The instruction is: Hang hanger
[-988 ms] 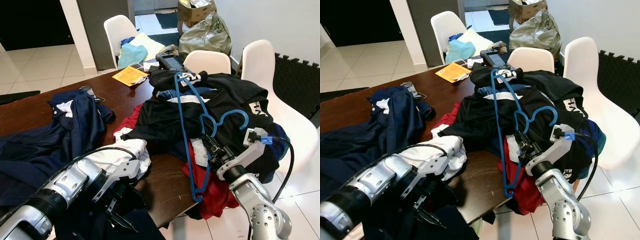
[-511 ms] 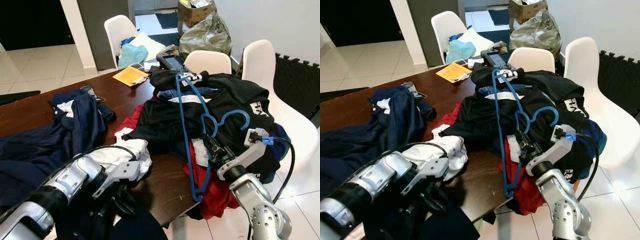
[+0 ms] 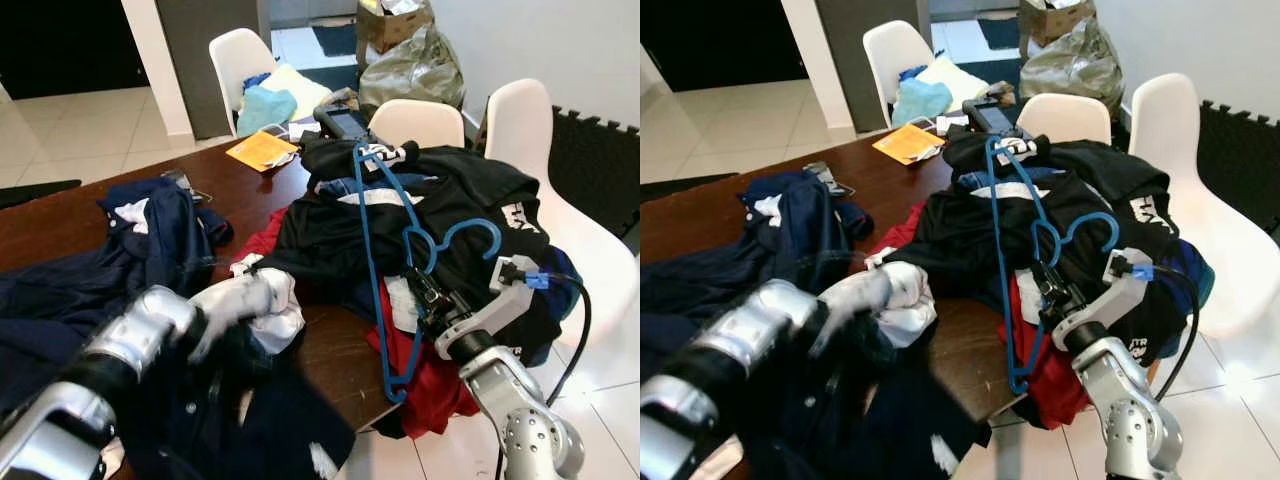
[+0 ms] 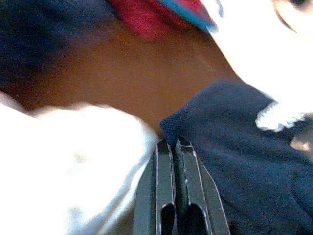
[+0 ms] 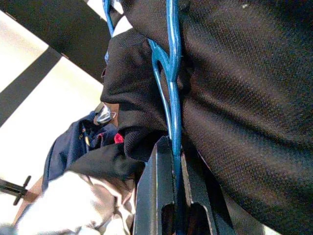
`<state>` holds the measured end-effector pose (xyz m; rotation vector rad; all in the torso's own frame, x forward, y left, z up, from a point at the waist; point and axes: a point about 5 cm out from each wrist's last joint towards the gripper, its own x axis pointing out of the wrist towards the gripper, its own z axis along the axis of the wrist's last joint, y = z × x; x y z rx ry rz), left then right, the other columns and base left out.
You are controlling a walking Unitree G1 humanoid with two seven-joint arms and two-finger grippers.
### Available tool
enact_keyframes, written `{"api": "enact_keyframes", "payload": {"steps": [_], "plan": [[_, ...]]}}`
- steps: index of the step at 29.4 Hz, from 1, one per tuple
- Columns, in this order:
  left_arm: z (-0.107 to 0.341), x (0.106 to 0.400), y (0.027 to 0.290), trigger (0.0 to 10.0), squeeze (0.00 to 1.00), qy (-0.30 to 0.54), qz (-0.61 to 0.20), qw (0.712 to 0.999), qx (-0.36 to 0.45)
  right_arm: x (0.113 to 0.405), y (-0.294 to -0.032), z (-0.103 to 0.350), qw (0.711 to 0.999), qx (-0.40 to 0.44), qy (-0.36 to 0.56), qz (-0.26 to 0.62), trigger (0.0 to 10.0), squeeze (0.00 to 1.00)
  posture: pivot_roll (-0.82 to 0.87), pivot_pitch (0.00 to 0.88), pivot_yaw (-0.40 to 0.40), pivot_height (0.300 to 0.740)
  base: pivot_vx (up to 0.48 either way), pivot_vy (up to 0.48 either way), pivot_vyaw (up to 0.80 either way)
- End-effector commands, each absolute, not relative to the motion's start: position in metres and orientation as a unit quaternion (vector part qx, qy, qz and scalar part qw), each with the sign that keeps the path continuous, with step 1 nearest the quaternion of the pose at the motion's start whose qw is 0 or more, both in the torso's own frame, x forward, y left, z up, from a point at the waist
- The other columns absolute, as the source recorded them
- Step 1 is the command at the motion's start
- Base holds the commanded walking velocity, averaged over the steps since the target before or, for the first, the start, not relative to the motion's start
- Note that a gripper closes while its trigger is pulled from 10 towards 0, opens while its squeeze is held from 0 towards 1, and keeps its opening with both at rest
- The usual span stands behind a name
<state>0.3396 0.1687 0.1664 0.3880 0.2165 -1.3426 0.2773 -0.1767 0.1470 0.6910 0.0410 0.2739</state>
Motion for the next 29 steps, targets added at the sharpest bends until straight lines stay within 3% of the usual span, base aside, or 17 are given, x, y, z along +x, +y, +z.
{"api": "enact_keyframes", "payload": {"steps": [1, 2, 4, 5, 7, 8, 11, 12, 13, 14, 15, 16, 18, 19, 27, 28, 29], "plan": [[0.188, 0.347, 0.191, 0.0, 0.00, 0.067, -0.567, 0.803, 0.172, 0.277, -0.180, 0.138, 0.931, 0.345, 0.040, 0.115, 10.0, 0.00, 0.00, 0.138, 0.050, 0.740, 0.000, 0.000, 0.00], [0.214, 0.353, 0.211, 0.0, 0.00, 0.025, -0.519, 0.837, 0.171, 0.277, -0.180, 0.137, 0.930, 0.346, 0.040, 0.115, 10.0, 0.00, 0.00, 0.135, 0.049, 0.740, 0.000, 0.000, 0.00], [0.214, 0.353, 0.211, 0.0, 0.00, 0.025, -0.519, 0.837, 0.171, 0.277, -0.180, 0.137, 0.930, 0.346, 0.040, 0.115, 10.0, 0.00, 0.00, 0.135, 0.049, 0.740, 0.000, 0.000, 0.00], [0.241, 0.355, 0.233, 0.0, 0.00, -0.015, -0.466, 0.867, 0.175, 0.278, -0.179, 0.137, 0.930, 0.347, 0.041, 0.115, 10.0, 0.00, 0.02, 0.130, 0.046, 0.740, 0.000, 0.000, 0.00], [0.241, 0.355, 0.233, 0.0, 0.00, -0.015, -0.466, 0.867, 0.175, 0.278, -0.179, 0.137, 0.930, 0.347, 0.041, 0.115, 10.0, 0.00, 0.02, 0.130, 0.046, 0.740, 0.000, 0.000, 0.00], [0.273, 0.352, 0.264, 0.0, 0.00, -0.060, -0.396, 0.898, 0.183, 0.279, -0.179, 0.136, 0.929, 0.348, 0.042, 0.116, 10.0, 0.00, 0.03, 0.124, 0.042, 0.740, 0.000, 0.000, 0.00], [0.273, 0.352, 0.264, 0.0, 0.00, -0.060, -0.396, 0.898, 0.183, 0.279, -0.179, 0.136, 0.929, 0.348, 0.042, 0.116, 10.0, 0.00, 0.03, 0.124, 0.042, 0.740, 0.000, 0.000, 0.00], [0.304, 0.342, 0.297, 0.0, 0.00, -0.098, -0.323, 0.920, 0.200, 0.280, -0.178, 0.134, 0.928, 0.350, 0.044, 0.119, 10.0, 0.00, 0.06, 0.113, 0.035, 0.740, 0.000, 0.000, 0.00], [0.304, 0.342, 0.297, 0.0, 0.00, -0.098, -0.323, 0.920, 0.200, 0.280, -0.178, 0.134, 0.928, 0.350, 0.044, 0.119, 10.0, 0.00, 0.06, 0.113, 0.035, 0.740, 0.000, 0.000, 0.00], [0.332, 0.327, 0.325, 0.0, 0.00, -0.129, -0.253, 0.933, 0.223, 0.282, -0.177, 0.132, 0.927, 0.352, 0.046, 0.122, 10.0, 0.00, 0.08, 0.105, 0.028, 0.740, 0.000, 0.000, 0.00], [0.332, 0.327, 0.325, 0.0, 0.00, -0.129, -0.253, 0.933, 0.223, 0.282, -0.177, 0.132, 0.927, 0.352, 0.046, 0.122, 10.0, 0.00, 0.08, 0.105, 0.028, 0.740, 0.000, 0.000, 0.00], [0.352, 0.314, 0.344, 0.0, 0.00, -0.153, -0.196, 0.938, 0.242, 0.283, -0.176, 0.130, 0.926, 0.354, 0.048, 0.125, 10.0, 0.00, 0.09, 0.095, 0.018, 0.740, 0.000, 0.000, 0.00], [0.352, 0.314, 0.344, 0.0, 0.00, -0.153, -0.196, 0.938, 0.242, 0.283, -0.176, 0.130, 0.926, 0.354, 0.048, 0.125, 10.0, 0.00, 0.09, 0.095, 0.018, 0.740, 0.000, 0.000, 0.00], [0.367, 0.304, 0.357, 0.0, 0.00, -0.174, -0.150, 0.939, 0.254, 0.283, -0.175, 0.129, 0.925, 0.354, 0.051, 0.128, 10.0, 0.00, 0.09, 0.091, 0.012, 0.740, 0.000, 0.000, 0.00], [0.382, 0.293, 0.361, 0.3, 0.00, -0.206, -0.136, 0.938, 0.244, 0.284, -0.175, 0.128, 0.924, 0.354, 0.053, 0.132, 10.0, 0.00, 0.10, 0.081, 0.002, 0.740, 0.000, 0.000, 0.00], [0.391, 0.287, 0.354, 3.8, 0.00, -0.233, -0.166, 0.933, 0.219, 0.286, -0.174, 0.128, 0.924, 0.355, 0.055, 0.135, 10.0, 0.00, 0.11, 0.074, -0.005, 0.740, 0.000, 0.000, 0.00], [0.391, 0.287, 0.354, 3.8, 0.00, -0.233, -0.166, 0.933, 0.219, 0.286, -0.174, 0.128, 0.924, 0.355, 0.055, 0.135, 10.0, 0.00, 0.11, 0.074, -0.005, 0.740, 0.000, 0.000, 0.00]]}}
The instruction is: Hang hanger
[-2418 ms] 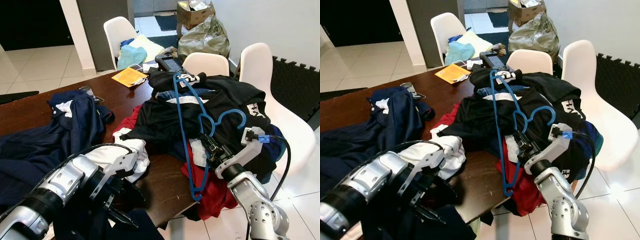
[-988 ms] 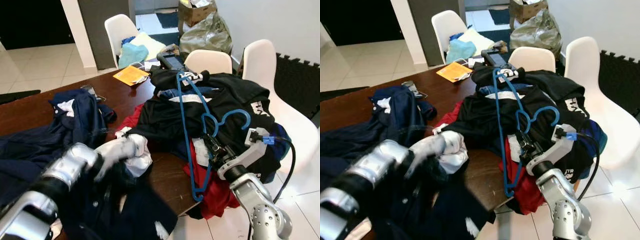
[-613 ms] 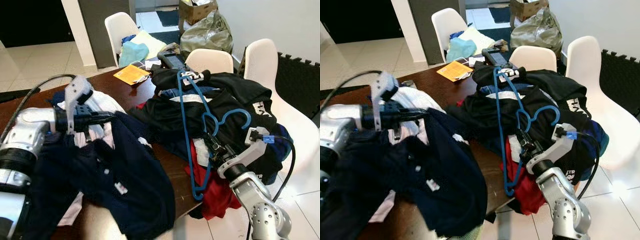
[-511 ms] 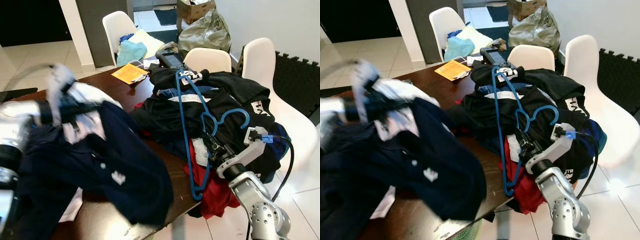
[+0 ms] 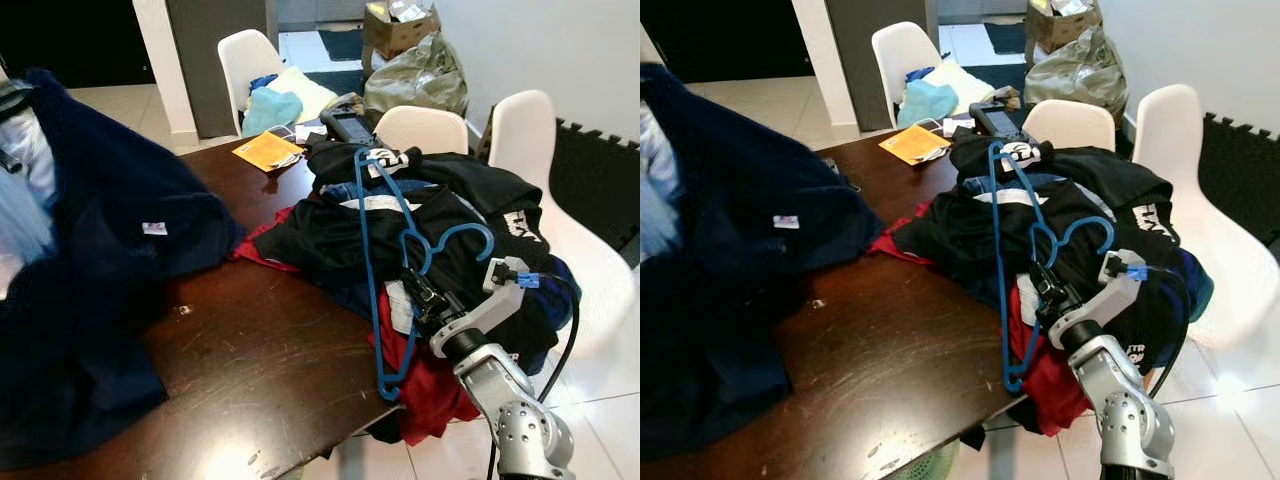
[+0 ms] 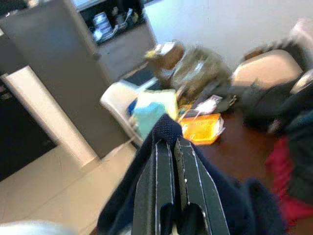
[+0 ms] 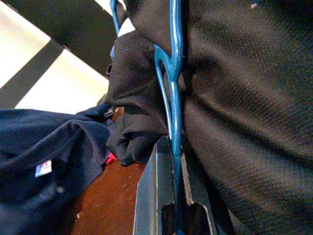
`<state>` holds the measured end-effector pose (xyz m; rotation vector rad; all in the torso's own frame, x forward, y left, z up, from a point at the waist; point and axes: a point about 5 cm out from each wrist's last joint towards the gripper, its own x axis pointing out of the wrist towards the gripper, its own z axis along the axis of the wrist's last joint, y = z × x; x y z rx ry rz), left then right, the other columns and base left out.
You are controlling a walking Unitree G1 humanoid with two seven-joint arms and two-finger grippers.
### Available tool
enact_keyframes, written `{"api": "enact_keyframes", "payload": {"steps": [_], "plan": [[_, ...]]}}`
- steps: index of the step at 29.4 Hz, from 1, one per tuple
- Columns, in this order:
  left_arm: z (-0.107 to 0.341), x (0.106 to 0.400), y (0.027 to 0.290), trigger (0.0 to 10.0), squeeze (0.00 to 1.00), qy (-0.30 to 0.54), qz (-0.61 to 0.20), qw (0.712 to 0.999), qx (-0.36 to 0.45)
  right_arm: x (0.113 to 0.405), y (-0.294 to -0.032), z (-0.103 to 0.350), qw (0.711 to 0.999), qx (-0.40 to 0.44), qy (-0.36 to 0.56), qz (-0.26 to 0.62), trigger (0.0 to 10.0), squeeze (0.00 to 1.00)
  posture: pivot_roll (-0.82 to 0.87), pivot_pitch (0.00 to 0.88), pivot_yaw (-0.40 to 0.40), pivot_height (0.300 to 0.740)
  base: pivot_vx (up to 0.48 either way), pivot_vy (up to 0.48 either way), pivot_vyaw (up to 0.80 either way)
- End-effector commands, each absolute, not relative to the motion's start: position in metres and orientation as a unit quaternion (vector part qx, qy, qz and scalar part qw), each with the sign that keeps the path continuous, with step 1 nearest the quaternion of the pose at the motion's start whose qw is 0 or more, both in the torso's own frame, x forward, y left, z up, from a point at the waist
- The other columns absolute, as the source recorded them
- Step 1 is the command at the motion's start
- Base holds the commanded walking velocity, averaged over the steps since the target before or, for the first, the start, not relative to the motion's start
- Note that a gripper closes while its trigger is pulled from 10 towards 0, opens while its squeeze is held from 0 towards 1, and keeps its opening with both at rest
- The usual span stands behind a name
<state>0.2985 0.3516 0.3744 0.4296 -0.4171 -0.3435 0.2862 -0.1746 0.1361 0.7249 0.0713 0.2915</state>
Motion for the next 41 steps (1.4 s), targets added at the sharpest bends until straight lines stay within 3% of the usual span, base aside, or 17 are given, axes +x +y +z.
{"api": "enact_keyframes", "payload": {"steps": [1, 6, 11, 12, 14, 15, 16, 17, 23, 24, 25, 26, 28, 29, 33, 34, 41], "plan": [[0.388, 0.280, 0.334, 4.0, 0.00, -0.226, -0.260, 0.913, 0.219, 0.287, -0.173, 0.128, 0.923, 0.355, 0.056, 0.138, 10.0, 0.00, 0.11, 0.065, -0.001, 0.740, 0.000, 0.000, 0.00], [0.346, 0.274, 0.298, 3.4, 0.00, -0.145, -0.405, 0.873, 0.228, 0.288, -0.172, 0.128, 0.922, 0.356, 0.055, 0.139, 10.0, 0.00, 0.10, 0.065, 0.009, 0.740, 0.000, 0.000, 0.00], [0.321, 0.277, 0.301, 2.2, 0.00, -0.099, -0.403, 0.882, 0.221, 0.288, -0.173, 0.128, 0.922, 0.356, 0.055, 0.139, 10.0, 0.00, 0.10, 0.068, 0.006, 0.740, 0.000, 0.000, 0.00], [0.292, 0.281, 0.324, 2.1, 0.00, -0.033, -0.337, 0.917, 0.213, 0.288, -0.173, 0.128, 0.922, 0.356, 0.056, 0.140, 10.0, 0.00, 0.11, 0.076, -0.002, 0.740, 0.000, 0.000, 0.00], [0.292, 0.281, 0.324, 2.1, 0.00, -0.033, -0.337, 0.917, 0.213, 0.288, -0.173, 0.128, 0.922, 0.356, 0.056, 0.140, 10.0, 0.00, 0.11, 0.076, -0.002, 0.740, 0.000, 0.000, 0.00], [0.264, 0.280, 0.350, 0.5, 0.00, 0.035, -0.265, 0.943, 0.197, 0.288, -0.174, 0.127, 0.922, 0.356, 0.058, 0.142, 10.0, 0.00, 0.11, 0.080, -0.004, 0.740, 0.000, 0.000, 0.00], [0.264, 0.280, 0.350, 0.5, 0.00, 0.035, -0.265, 0.943, 0.197, 0.288, -0.174, 0.127, 0.922, 0.356, 0.058, 0.142, 10.0, 0.00, 0.11, 0.080, -0.004, 0.740, 0.000, 0.000, 0.00], [0.232, 0.271, 0.378, 2.2, 0.00, 0.123, -0.189, 0.958, 0.179, 0.289, -0.174, 0.127, 0.921, 0.356, 0.060, 0.144, 10.0, 0.00, 0.12, 0.087, -0.008, 0.740, 0.000, 0.000, 0.00], [0.208, 0.257, 0.404, 2.5, 0.00, 0.201, -0.103, 0.959, 0.173, 0.289, -0.174, 0.126, 0.921, 0.356, 0.062, 0.146, 10.0, 0.00, 0.12, 0.089, -0.010, 0.740, 0.000, 0.000, 0.00], [0.189, 0.237, 0.432, 0.9, 0.00, 0.266, -0.003, 0.949, 0.169, 0.289, -0.174, 0.126, 0.921, 0.356, 0.063, 0.146, 10.0, 0.00, 0.13, 0.097, -0.020, 0.740, 0.000, 0.000, 0.00], [0.189, 0.237, 0.432, 0.9, 0.00, 0.266, -0.003, 0.949, 0.169, 0.289, -0.174, 0.126, 0.921, 0.356, 0.063, 0.146, 10.0, 0.00, 0.13, 0.097, -0.020, 0.740, 0.000, 0.000, 0.00], [0.179, 0.220, 0.449, 1.4, 0.00, 0.294, 0.073, 0.939, 0.161, 0.290, -0.175, 0.125, 0.920, 0.357, 0.065, 0.147, 10.0, 0.00, 0.13, 0.100, -0.026, 0.740, 0.000, 0.000, 0.00], [0.179, 0.220, 0.449, 1.4, 0.00, 0.294, 0.073, 0.939, 0.161, 0.290, -0.175, 0.125, 0.920, 0.357, 0.065, 0.147, 10.0, 0.00, 0.13, 0.100, -0.026, 0.740, 0.000, 0.000, 0.00], [0.176, 0.217, 0.453, 7.0, 0.00, 0.280, 0.110, 0.940, 0.160, 0.290, -0.175, 0.125, 0.919, 0.358, 0.066, 0.148, 10.0, 0.00, 0.13, 0.101, -0.032, 0.740, 0.000, 0.000, 0.00], [0.176, 0.217, 0.453, 7.0, 0.00, 0.280, 0.110, 0.940, 0.160, 0.290, -0.175, 0.125, 0.919, 0.358, 0.066, 0.148, 10.0, 0.00, 0.13, 0.101, -0.032, 0.740, 0.000, 0.000, 0.00], [0.177, 0.229, 0.439, 10.0, 0.00, 0.224, 0.110, 0.957, 0.150, 0.290, -0.175, 0.125, 0.919, 0.358, 0.067, 0.150, 10.0, 0.00, 0.12, 0.101, -0.036, 0.740, 0.000, 0.000, 0.00], [0.191, 0.261, 0.403, 10.0, 0.00, 0.110, 0.069, 0.982, 0.136, 0.288, -0.175, 0.125, 0.920, 0.355, 0.068, 0.150, 10.0, 0.00, 0.10, 0.104, -0.036, 0.740, 0.000, 0.000, 0.00]]}}
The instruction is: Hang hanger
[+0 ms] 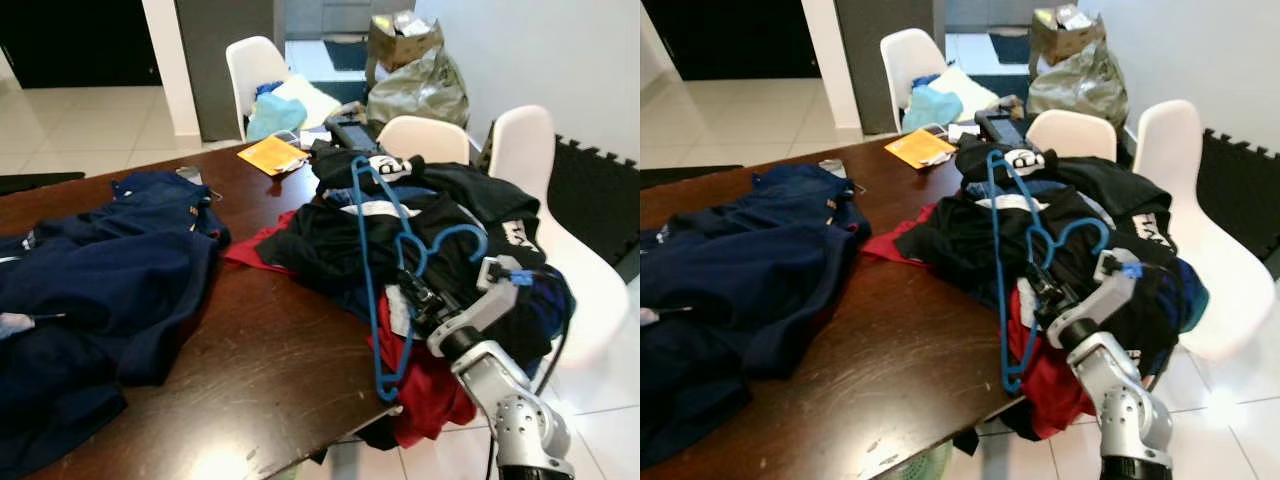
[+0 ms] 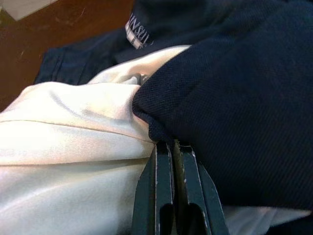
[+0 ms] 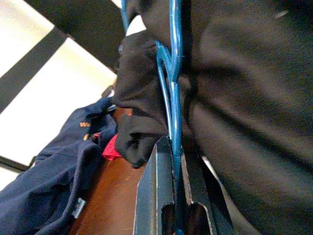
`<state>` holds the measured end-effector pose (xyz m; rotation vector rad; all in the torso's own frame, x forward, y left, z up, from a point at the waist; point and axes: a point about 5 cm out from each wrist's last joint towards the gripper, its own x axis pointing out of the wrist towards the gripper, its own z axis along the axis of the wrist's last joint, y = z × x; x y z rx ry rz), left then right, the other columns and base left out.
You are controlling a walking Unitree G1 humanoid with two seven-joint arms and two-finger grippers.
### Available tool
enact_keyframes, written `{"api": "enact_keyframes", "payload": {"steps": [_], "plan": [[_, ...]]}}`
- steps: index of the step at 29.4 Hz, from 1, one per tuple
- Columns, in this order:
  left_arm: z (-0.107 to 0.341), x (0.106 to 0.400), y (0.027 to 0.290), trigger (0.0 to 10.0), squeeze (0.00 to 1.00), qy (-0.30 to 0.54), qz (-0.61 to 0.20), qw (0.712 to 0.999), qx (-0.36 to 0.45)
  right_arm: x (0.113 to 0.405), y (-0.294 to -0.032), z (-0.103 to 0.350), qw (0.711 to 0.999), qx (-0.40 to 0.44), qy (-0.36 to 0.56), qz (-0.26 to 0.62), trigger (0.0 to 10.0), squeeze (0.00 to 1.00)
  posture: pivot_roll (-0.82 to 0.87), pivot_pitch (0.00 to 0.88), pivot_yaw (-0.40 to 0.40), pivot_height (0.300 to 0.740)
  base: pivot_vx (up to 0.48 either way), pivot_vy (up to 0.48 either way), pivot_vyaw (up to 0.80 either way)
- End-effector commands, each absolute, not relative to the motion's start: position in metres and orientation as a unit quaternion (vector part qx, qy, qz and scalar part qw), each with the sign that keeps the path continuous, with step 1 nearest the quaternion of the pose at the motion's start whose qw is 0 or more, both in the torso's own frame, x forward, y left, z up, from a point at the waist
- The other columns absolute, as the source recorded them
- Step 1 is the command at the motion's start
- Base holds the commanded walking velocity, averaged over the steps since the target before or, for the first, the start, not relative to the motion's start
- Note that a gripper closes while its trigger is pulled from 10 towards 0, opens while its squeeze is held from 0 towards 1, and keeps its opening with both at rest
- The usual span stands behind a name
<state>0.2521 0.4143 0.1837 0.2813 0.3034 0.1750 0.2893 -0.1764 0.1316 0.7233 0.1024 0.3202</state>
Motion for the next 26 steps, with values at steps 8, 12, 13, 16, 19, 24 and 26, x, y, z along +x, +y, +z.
{"api": "enact_keyframes", "payload": {"steps": [8, 12, 13, 16, 19, 24, 26], "plan": [[0.246, 0.279, 0.380, 10.0, 1.00, -0.008, 0.030, 0.984, 0.174, 0.285, -0.178, 0.126, 0.921, 0.353, 0.070, 0.150, 10.0, 0.00, 0.10, 0.112, -0.050, 0.740, 0.000, 0.000, 0.00], [0.286, 0.275, 0.393, 10.0, 1.00, -0.009, 0.100, 0.954, 0.282, 0.285, -0.179, 0.127, 0.920, 0.353, 0.072, 0.151, 10.0, 0.00, 0.11, 0.115, -0.055, 0.740, 0.000, 0.000, 0.00], [0.286, 0.275, 0.393, 10.0, 1.00, -0.009, 0.100, 0.954, 0.282, 0.285, -0.179, 0.127, 0.920, 0.353, 0.072, 0.151, 10.0, 0.00, 0.11, 0.115, -0.055, 0.740, 0.000, 0.000, 0.00], [0.300, 0.270, 0.404, 10.0, 1.00, 0.006, 0.155, 0.928, 0.339, 0.286, -0.179, 0.127, 0.920, 0.354, 0.073, 0.152, 10.0, 0.00, 0.11, 0.114, -0.054, 0.740, 0.000, 0.000, 0.00], [0.313, 0.264, 0.414, 10.0, 1.00, 0.023, 0.206, 0.898, 0.387, 0.286, -0.179, 0.127, 0.920, 0.355, 0.073, 0.152, 10.0, 0.00, 0.10, 0.114, -0.052, 0.740, 0.000, 0.000, 0.00], [0.315, 0.278, 0.366, 10.0, 1.00, -0.006, 0.072, 0.916, 0.394, 0.285, -0.179, 0.126, 0.918, 0.357, 0.075, 0.153, 10.0, 0.00, 0.10, 0.114, -0.057, 0.740, 0.000, 0.000, 0.00], [0.304, 0.287, 0.316, 10.0, 0.93, -0.037, -0.072, 0.937, 0.339, 0.285, -0.179, 0.126, 0.918, 0.357, 0.075, 0.154, 10.0, 0.00, 0.10, 0.112, -0.056, 0.740, 0.000, 0.000, 0.00]]}}
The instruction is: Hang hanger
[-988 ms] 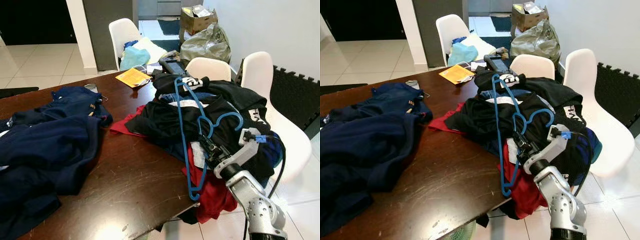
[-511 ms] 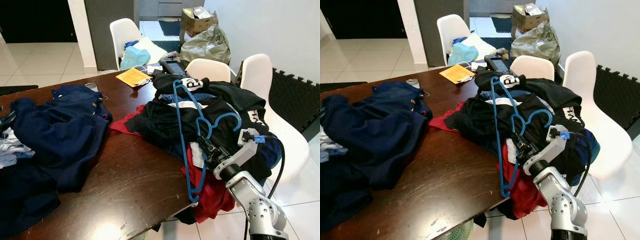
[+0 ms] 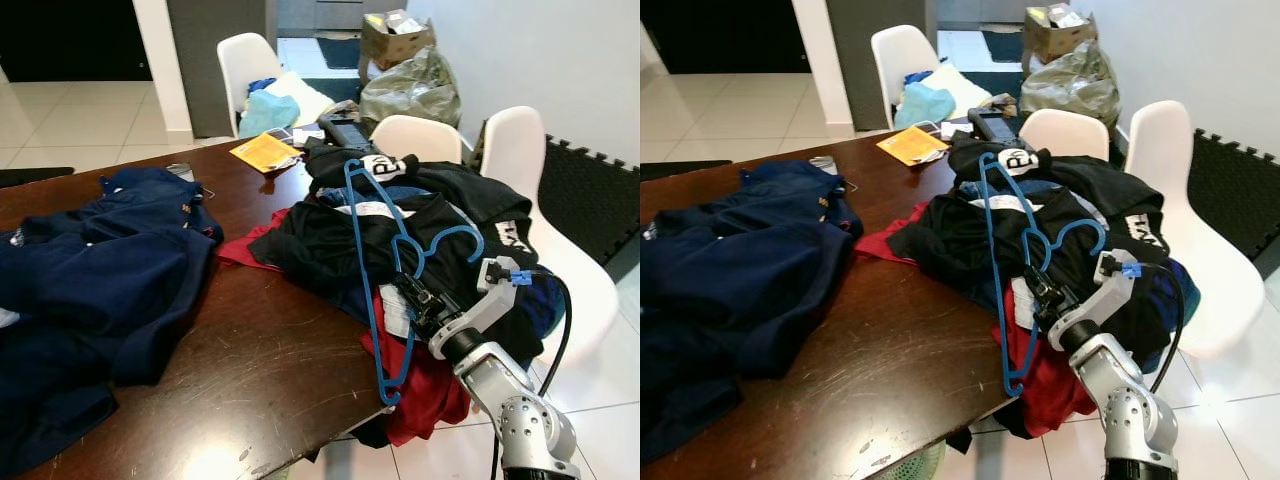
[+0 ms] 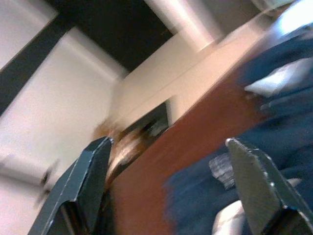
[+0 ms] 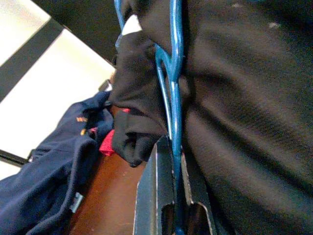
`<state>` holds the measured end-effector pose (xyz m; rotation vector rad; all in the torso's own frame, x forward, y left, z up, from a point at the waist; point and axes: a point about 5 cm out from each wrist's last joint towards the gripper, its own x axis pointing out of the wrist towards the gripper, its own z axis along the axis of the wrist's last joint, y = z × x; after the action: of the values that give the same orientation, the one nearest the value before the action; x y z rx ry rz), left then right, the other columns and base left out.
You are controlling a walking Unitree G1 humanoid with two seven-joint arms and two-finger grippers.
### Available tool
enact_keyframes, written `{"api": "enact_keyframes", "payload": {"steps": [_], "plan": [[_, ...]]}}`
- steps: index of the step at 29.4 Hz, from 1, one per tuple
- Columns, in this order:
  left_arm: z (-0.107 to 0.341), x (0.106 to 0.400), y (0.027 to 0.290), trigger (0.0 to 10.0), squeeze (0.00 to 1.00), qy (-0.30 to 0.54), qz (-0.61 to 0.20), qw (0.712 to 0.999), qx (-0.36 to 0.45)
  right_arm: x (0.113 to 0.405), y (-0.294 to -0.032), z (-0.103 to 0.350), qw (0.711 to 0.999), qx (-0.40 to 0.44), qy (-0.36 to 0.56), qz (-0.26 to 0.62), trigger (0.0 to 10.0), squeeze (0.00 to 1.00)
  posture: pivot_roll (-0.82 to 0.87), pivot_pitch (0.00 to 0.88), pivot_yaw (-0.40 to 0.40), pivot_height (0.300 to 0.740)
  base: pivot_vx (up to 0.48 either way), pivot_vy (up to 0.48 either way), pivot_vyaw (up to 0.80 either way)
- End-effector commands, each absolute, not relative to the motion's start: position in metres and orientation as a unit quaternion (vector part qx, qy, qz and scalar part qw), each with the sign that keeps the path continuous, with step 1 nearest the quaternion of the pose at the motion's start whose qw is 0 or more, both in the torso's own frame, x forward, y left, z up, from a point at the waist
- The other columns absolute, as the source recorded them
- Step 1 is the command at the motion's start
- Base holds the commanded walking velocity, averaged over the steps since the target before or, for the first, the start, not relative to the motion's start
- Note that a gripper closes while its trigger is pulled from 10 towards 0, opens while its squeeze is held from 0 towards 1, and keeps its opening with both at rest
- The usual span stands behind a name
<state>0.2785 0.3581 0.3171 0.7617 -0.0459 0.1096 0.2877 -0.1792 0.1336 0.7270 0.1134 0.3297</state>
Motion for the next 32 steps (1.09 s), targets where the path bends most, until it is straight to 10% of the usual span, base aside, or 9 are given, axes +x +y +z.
{"api": "enact_keyframes", "payload": {"steps": [1, 2, 4, 5, 16, 32], "plan": [[0.304, 0.287, 0.316, 10.0, 0.93, -0.037, -0.072, 0.937, 0.339, 0.285, -0.179, 0.126, 0.918, 0.357, 0.075, 0.154, 10.0, 0.00, 0.10, 0.112, -0.056, 0.740, 0.000, 0.000, 0.00], [0.294, 0.286, 0.272, 10.0, 0.35, -0.056, -0.196, 0.936, 0.289, 0.285, -0.179, 0.126, 0.918, 0.356, 0.076, 0.155, 10.0, 0.00, 0.09, 0.110, -0.053, 0.740, 0.000, 0.000, 0.00], [0.294, 0.286, 0.272, 10.0, 0.35, -0.056, -0.196, 0.936, 0.289, 0.285, -0.179, 0.126, 0.918, 0.356, 0.076, 0.155, 10.0, 0.00, 0.09, 0.110, -0.053, 0.740, 0.000, 0.000, 0.00], [0.286, 0.281, 0.240, 10.0, 0.00, -0.062, -0.282, 0.926, 0.245, 0.285, -0.178, 0.126, 0.918, 0.356, 0.077, 0.156, 10.0, 0.00, 0.09, 0.110, -0.053, 0.740, 0.000, 0.000, 0.00], [0.204, 0.244, 0.161, 10.0, 0.00, 0.129, -0.429, 0.872, 0.198, 0.287, -0.178, 0.125, 0.916, 0.360, 0.080, 0.159, 10.0, 0.00, 0.10, 0.105, -0.036, 0.740, 0.000, 0.000, 0.00], [0.169, 0.233, 0.201, 10.0, 0.00, 0.252, -0.215, 0.865, 0.377, 0.286, -0.179, 0.123, 0.913, 0.367, 0.080, 0.160, 10.0, 0.00, 0.10, 0.112, -0.025, 0.740, 0.000, 0.000, 0.00]]}}
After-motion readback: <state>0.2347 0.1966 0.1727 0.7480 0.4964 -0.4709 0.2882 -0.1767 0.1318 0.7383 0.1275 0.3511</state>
